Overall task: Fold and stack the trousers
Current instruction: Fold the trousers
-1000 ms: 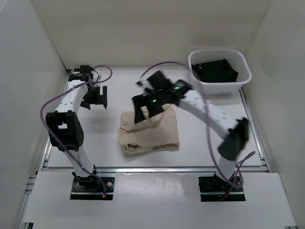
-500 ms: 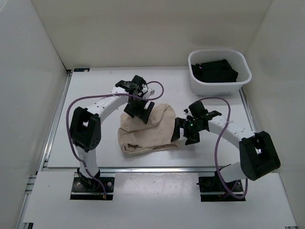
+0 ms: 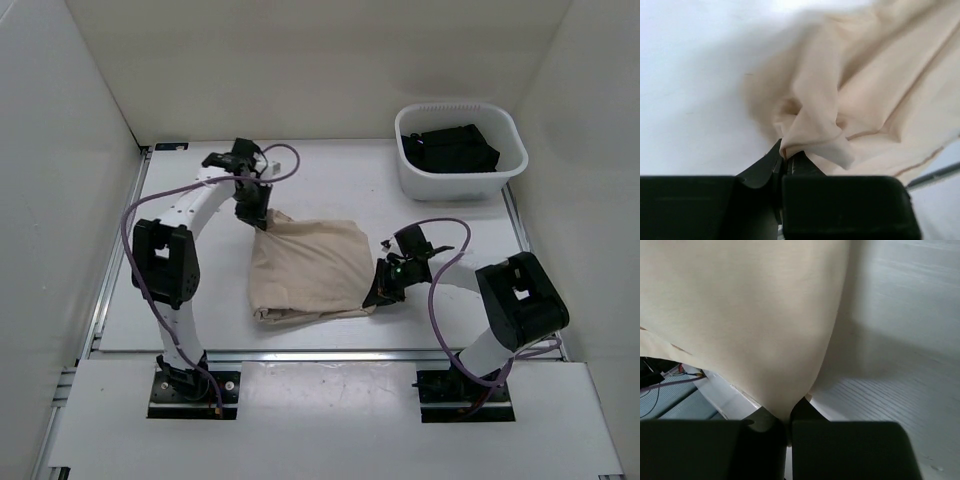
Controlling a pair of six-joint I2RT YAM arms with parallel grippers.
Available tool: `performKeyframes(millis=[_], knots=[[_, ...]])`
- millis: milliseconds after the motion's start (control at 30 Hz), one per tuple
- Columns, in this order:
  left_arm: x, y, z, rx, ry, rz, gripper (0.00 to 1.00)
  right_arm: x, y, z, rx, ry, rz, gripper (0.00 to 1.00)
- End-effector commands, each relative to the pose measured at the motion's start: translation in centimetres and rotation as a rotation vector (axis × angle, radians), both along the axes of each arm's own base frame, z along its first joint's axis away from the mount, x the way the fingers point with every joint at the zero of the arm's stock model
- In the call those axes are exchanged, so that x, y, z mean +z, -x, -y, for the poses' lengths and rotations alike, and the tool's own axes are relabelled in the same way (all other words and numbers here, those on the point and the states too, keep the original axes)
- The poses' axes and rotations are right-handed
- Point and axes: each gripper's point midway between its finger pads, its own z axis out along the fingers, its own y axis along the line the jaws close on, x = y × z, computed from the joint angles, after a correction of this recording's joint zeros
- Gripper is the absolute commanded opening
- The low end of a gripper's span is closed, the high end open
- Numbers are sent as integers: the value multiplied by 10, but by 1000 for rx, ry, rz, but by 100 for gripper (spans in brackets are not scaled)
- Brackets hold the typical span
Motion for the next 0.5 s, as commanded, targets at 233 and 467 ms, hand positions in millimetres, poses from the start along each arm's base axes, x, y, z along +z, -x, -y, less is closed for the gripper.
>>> performKeyframes(millis=[233, 467], knots=[[-30, -58, -81, 227, 19, -45, 36, 14, 17, 6, 104, -56, 4, 17], [2, -41, -93, 255, 44, -37, 92, 47, 9, 6, 200, -70, 55, 84]])
